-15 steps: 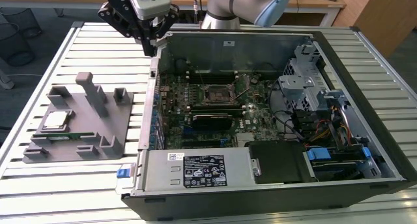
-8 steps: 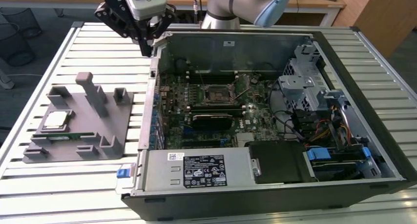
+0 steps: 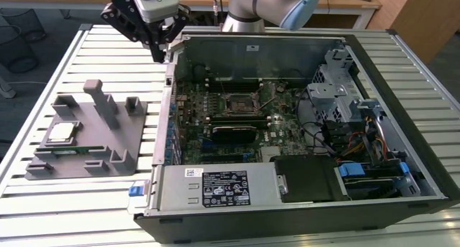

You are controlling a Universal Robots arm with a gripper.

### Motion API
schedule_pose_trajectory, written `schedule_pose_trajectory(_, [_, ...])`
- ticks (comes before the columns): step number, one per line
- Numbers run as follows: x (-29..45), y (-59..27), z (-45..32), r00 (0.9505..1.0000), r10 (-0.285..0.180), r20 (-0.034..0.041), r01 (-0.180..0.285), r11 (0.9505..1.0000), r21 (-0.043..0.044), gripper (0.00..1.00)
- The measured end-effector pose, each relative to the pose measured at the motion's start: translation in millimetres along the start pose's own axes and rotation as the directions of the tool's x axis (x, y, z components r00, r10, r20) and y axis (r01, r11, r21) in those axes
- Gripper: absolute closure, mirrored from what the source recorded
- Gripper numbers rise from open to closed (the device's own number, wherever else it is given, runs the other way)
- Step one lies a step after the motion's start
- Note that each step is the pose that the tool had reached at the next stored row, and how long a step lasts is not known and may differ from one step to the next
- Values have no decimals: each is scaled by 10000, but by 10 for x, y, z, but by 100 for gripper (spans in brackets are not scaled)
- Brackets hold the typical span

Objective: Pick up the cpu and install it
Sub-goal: 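Reach for the cpu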

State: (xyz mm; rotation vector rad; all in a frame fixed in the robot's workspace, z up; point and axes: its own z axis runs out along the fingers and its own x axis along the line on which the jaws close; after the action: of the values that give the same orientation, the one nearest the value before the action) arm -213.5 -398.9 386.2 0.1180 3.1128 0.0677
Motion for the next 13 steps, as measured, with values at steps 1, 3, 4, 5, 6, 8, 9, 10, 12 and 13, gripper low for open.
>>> schedule_pose_trajectory(1, [6, 0, 0, 10000, 1, 0, -1, 10000, 0, 89])
schedule_pose_trajectory(3, [18, -1, 1, 10000, 0, 0, 0, 10000, 1, 89])
schedule_pose_trajectory(4, [25, -2, 2, 10000, 0, 0, 0, 10000, 0, 89])
schedule_pose_trajectory(5, [31, -2, 2, 10000, 0, 0, 0, 10000, 0, 89])
schedule_pose_trajectory(6, [37, -3, 3, 10000, 1, 0, -1, 10000, 0, 89])
schedule_pose_trajectory(8, [50, -4, 4, 10000, 1, 0, -1, 10000, 0, 89])
schedule_pose_trajectory(9, [57, -4, 4, 10000, 1, 0, -1, 10000, 0, 89])
schedule_pose_trajectory(10, [63, -5, 5, 10000, 0, 0, 0, 10000, 0, 89])
schedule_pose_trajectory(12, [76, -6, 6, 10000, 0, 0, 0, 10000, 0, 89])
schedule_pose_trajectory(13, [82, -6, 6, 10000, 0, 0, 0, 10000, 0, 89])
